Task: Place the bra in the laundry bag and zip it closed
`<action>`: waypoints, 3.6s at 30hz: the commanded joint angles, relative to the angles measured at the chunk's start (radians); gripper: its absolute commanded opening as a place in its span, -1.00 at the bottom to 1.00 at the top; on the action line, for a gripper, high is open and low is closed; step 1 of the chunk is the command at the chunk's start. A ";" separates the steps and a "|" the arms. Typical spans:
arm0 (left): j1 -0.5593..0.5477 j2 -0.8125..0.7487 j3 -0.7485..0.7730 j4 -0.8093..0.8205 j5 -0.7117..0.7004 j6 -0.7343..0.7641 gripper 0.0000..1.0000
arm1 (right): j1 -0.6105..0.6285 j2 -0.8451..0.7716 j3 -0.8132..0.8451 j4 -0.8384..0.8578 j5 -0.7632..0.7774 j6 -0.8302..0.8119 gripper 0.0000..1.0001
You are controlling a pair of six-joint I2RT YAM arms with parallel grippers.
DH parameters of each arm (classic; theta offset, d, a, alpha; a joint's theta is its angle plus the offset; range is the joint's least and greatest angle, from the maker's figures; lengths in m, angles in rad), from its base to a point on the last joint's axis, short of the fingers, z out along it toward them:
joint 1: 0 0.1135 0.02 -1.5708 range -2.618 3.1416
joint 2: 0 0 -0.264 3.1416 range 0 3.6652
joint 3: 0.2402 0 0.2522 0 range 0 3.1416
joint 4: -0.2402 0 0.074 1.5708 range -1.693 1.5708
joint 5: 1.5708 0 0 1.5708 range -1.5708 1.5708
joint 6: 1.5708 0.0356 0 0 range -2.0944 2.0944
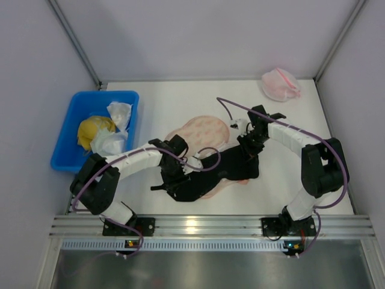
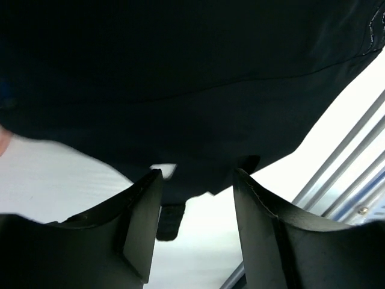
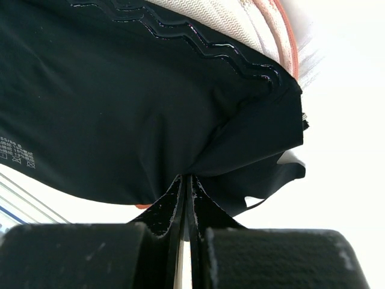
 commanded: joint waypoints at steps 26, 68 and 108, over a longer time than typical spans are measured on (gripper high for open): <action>-0.143 -0.245 -0.013 -0.067 -0.164 -0.013 -1.00 | 0.013 -0.058 0.173 -0.049 -0.044 0.028 -1.00; -0.238 -0.067 0.406 -0.047 -0.008 -0.170 0.25 | 0.019 0.017 0.107 0.066 -0.077 0.043 -1.00; -0.157 -0.030 0.306 0.015 0.158 -0.194 -1.00 | 0.028 0.033 0.116 0.058 -0.066 0.036 -1.00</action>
